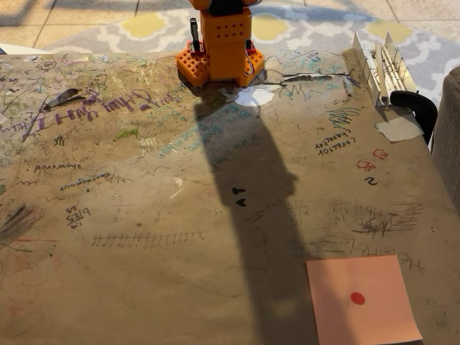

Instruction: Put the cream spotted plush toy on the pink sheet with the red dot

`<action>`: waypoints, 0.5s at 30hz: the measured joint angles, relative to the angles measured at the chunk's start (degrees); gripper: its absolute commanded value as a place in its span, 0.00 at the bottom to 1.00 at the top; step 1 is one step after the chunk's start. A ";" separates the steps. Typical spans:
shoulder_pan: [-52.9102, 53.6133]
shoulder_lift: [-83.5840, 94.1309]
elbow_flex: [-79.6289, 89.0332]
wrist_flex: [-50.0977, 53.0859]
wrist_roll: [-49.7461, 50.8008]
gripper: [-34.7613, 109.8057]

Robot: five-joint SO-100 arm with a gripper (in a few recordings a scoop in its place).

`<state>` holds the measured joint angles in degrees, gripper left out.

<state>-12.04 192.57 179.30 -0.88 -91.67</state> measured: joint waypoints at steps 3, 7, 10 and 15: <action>0.70 0.09 0.53 -0.53 5.45 0.56; 1.32 0.18 0.53 -0.53 6.42 0.56; 1.76 0.18 0.53 -0.53 6.42 0.55; 2.72 0.18 0.53 -0.26 6.86 0.48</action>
<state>-9.32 192.74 179.82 -1.14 -84.81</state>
